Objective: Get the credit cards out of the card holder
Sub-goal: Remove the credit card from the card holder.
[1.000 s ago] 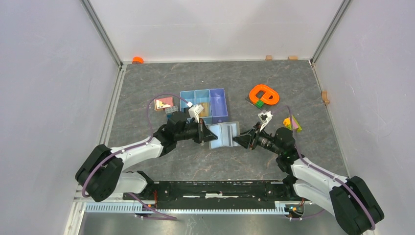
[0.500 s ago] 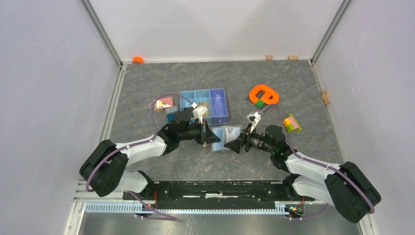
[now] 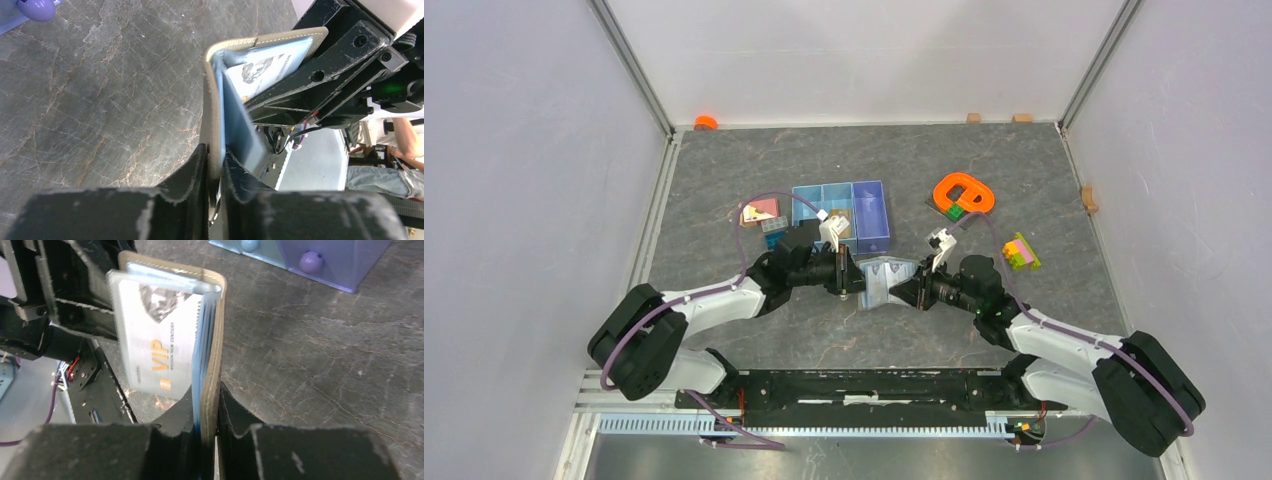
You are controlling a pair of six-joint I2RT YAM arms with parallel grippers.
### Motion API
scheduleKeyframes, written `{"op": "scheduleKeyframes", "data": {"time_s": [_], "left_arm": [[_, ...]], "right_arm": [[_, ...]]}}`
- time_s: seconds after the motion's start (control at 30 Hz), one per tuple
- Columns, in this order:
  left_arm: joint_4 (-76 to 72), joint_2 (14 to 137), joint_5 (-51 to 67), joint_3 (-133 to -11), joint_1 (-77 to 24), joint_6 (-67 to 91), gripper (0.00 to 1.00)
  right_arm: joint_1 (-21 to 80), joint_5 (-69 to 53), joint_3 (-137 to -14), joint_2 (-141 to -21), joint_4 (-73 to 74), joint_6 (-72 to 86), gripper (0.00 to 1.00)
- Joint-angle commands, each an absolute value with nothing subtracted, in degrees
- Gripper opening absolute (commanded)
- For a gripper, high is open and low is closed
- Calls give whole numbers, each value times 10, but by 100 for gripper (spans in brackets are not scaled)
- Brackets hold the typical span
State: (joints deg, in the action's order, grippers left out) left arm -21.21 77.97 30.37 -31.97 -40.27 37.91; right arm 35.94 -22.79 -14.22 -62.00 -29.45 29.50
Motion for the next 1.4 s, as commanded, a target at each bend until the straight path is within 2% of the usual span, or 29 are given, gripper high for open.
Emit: {"op": "scheduleKeyframes", "data": {"time_s": [0.0,0.23,0.43,0.73,1.0,1.37], "left_arm": [[-224,750,292,-334,-403,390,26],[-235,710,272,-310,-391,395,45],[-260,678,274,-290,-390,389,69],[-299,644,287,-269,-390,389,91],[-311,655,303,-272,-393,388,100],[-316,676,318,-282,-401,392,100]], "right_arm": [[357,-192,-165,-600,-284,280,15],[336,-216,-153,-586,-298,297,7],[325,-254,-144,-590,-328,318,6],[323,-272,-134,-565,-345,331,5],[323,-301,-122,-561,-390,348,5],[323,-309,-122,-572,-400,354,3]]}}
